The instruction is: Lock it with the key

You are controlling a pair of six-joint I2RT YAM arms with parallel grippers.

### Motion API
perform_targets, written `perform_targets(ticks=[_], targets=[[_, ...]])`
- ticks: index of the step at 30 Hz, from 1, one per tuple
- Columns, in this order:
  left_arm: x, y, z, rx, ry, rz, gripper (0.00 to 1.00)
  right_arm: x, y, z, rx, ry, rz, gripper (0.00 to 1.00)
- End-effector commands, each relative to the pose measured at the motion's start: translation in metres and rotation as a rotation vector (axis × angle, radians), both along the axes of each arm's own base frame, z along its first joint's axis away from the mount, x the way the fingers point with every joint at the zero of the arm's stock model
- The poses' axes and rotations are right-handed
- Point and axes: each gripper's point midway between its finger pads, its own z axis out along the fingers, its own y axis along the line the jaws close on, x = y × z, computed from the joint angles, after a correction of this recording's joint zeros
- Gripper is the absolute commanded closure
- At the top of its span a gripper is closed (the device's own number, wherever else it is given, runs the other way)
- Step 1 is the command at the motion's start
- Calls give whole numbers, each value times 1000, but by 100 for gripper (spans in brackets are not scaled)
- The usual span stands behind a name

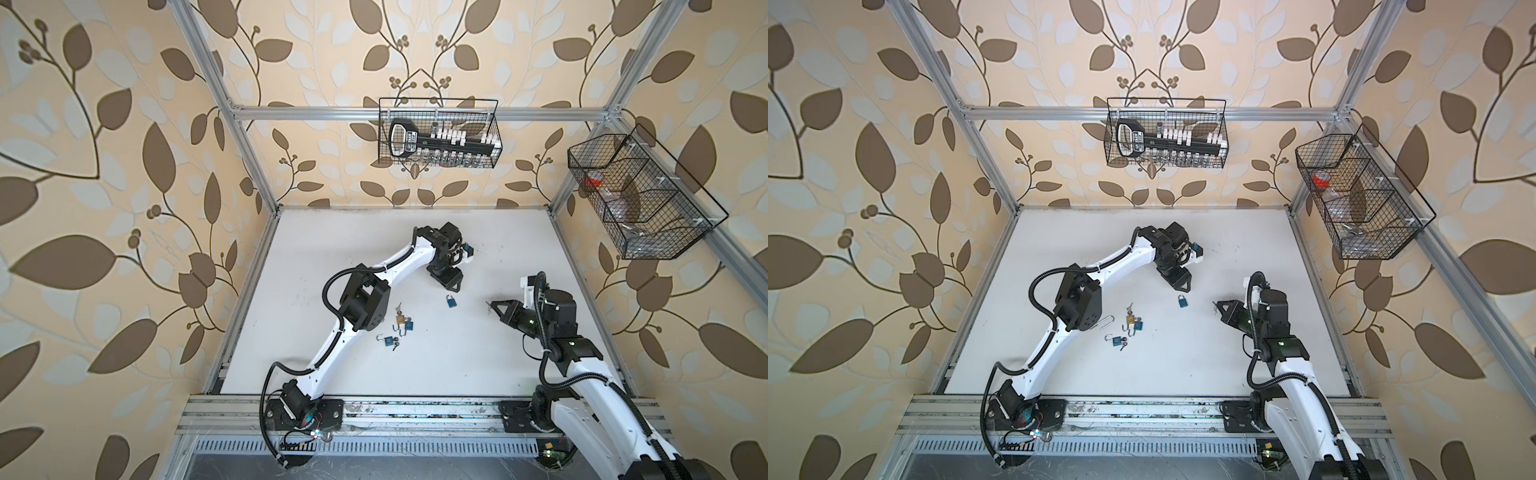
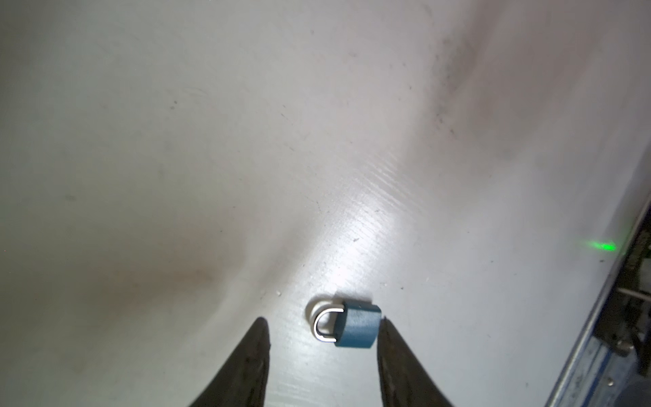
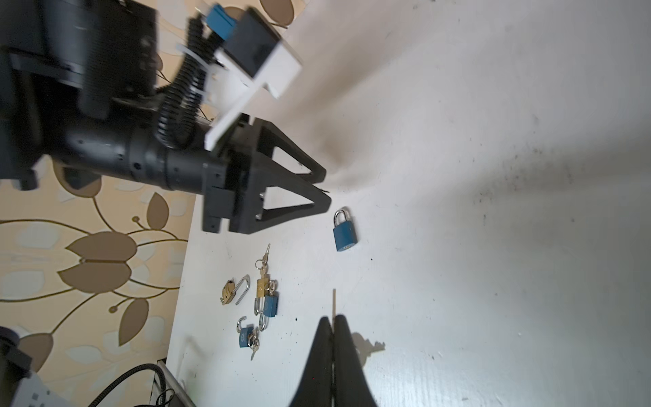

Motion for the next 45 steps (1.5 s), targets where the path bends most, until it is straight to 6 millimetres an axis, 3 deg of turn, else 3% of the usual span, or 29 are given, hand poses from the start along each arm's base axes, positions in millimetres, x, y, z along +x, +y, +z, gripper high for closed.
perform_targets(ticks=[1, 5, 9, 14, 18, 22, 26, 36, 45], targets=[[15, 8, 114, -162, -208, 87, 41, 4, 14, 0, 38, -21, 22, 100], [11, 33, 161, -213, -295, 157, 34, 4, 32, -13, 27, 0, 45, 100], [-6, 62, 180, -242, -341, 221, 31, 8, 38, -23, 32, 3, 34, 100], [-13, 103, 185, -318, -448, 364, 8, 15, 42, -35, 49, 20, 32, 100], [-6, 137, 178, -374, -470, 499, 4, 19, 43, -44, 54, 45, 29, 100], [-7, 138, 186, -388, -472, 517, 2, 25, 40, -55, 35, 57, 5, 100], [-6, 137, 175, -401, -430, 554, 1, 34, 39, -65, 10, 74, -2, 100], [-3, 129, 163, -389, -372, 551, 1, 64, 42, -76, -30, 85, -8, 100], [-2, 129, 161, -375, -361, 552, 1, 76, 46, -79, -32, 94, 0, 100]])
